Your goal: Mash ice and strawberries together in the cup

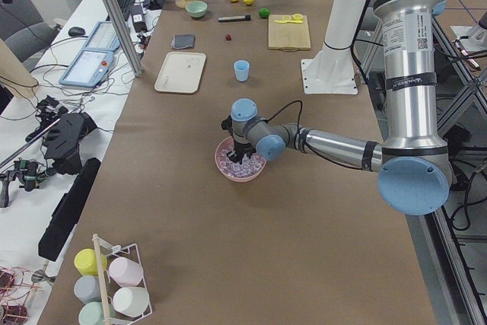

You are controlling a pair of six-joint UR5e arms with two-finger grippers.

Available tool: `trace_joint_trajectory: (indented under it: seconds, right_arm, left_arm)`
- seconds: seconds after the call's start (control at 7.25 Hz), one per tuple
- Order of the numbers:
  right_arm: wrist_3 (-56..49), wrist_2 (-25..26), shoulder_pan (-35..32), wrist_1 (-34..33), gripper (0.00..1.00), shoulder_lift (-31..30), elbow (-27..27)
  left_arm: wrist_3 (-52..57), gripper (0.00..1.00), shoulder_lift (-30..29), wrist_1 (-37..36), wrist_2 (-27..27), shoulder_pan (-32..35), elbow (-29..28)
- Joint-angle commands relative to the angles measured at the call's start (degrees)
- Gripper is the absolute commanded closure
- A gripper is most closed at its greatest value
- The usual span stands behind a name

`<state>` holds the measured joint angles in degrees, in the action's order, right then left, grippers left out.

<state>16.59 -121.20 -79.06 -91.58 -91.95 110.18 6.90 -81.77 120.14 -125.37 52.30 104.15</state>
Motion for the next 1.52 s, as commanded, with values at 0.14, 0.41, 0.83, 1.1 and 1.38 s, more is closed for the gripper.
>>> trace_joint_trajectory:
  seconds: [0.14, 0.41, 0.83, 1.1, 1.38]
  right_arm:
    - [0.0, -0.1, 0.0, 0.0, 0.0, 0.5, -0.1]
    - [0.0, -0.4, 0.0, 0.0, 0.0, 0.8, -0.1]
    - [0.1, -0.7, 0.9, 0.0, 0.0, 0.9, -0.1]
    - [0.1, -0.7, 1.5, 0.0, 0.0, 1.0, -0.2]
    - [0.1, -0.7, 1.6, 0.0, 0.0, 1.2, -0.4]
  left_arm:
    - [-0.5, 1.0, -0.1, -0.4, -3.4, 2.4, 1.7]
    - [-0.6, 1.0, -1.0, -0.5, -8.3, 5.9, 1.7]
    - [-1.8, 1.0, -11.2, -8.0, -14.4, 10.6, 1.2]
    - [-11.6, 1.0, -21.5, -11.3, -14.7, 9.8, -0.4]
    - [-21.1, 1.0, -27.6, -11.1, -14.6, 6.3, -1.1]
